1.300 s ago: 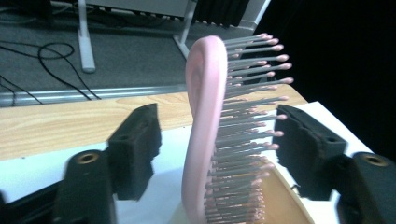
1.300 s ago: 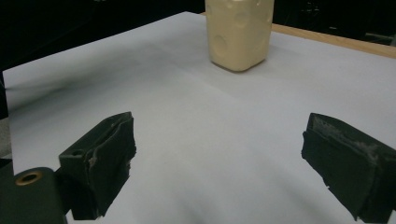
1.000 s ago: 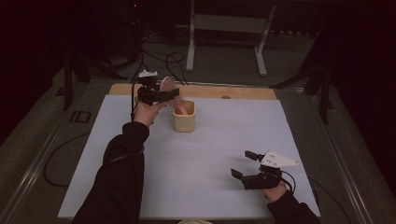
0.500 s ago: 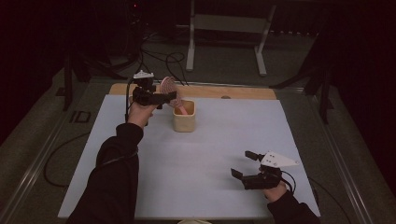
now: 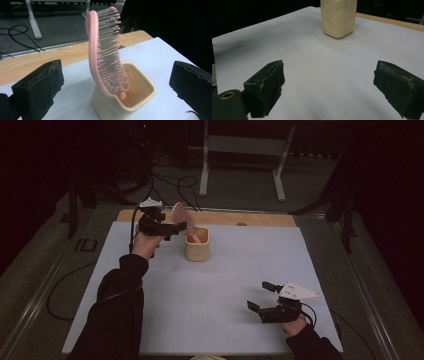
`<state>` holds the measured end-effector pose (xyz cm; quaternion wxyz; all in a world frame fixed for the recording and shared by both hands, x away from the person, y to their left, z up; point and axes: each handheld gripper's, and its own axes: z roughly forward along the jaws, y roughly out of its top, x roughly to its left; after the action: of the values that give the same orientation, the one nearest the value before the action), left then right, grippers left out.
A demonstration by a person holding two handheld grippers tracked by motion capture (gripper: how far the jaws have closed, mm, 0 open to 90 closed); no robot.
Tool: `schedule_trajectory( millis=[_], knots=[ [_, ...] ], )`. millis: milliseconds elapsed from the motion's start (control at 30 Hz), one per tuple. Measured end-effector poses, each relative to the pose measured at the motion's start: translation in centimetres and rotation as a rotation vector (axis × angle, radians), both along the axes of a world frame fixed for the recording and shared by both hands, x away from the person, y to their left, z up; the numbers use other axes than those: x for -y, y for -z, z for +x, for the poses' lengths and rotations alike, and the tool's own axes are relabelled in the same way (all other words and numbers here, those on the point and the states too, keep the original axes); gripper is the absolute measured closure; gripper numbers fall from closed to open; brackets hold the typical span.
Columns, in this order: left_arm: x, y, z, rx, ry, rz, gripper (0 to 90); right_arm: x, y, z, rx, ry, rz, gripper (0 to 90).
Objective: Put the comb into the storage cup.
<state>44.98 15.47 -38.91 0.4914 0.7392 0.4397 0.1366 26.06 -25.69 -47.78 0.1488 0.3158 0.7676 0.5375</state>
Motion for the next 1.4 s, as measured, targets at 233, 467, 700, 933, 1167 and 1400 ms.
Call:
schedule_trajectory(
  millis=[233, 467, 700, 933, 1167, 1400],
  knots=[
    [0.0, -0.1, -0.5, 0.007, 0.019, 0.007, 0.0, 0.0, 0.0, 0.0, -0.003, 0.005, 0.007, 9.4],
    [-0.2, -0.3, -1.1, 0.011, 0.035, 0.009, 0.0, -0.1, 0.0, 0.0, -0.003, 0.001, 0.002, 9.4],
    [-0.6, -0.3, -2.1, 0.022, 0.051, 0.013, 0.0, -0.1, 0.0, 0.0, -0.004, -0.002, 0.005, 9.4],
    [-1.0, 0.1, -3.1, 0.031, 0.074, 0.025, 0.0, -0.1, -0.1, 0.0, -0.003, -0.001, 0.002, 9.4],
    [-1.6, 0.5, -4.4, 0.041, 0.095, 0.039, 0.0, -0.1, -0.1, 0.0, -0.003, -0.001, 0.002, 9.4],
    [-2.0, 1.0, -6.0, 0.051, 0.122, 0.052, 0.0, -0.1, -0.1, 0.0, -0.001, 0.002, 0.002, 9.4]
  ],
)
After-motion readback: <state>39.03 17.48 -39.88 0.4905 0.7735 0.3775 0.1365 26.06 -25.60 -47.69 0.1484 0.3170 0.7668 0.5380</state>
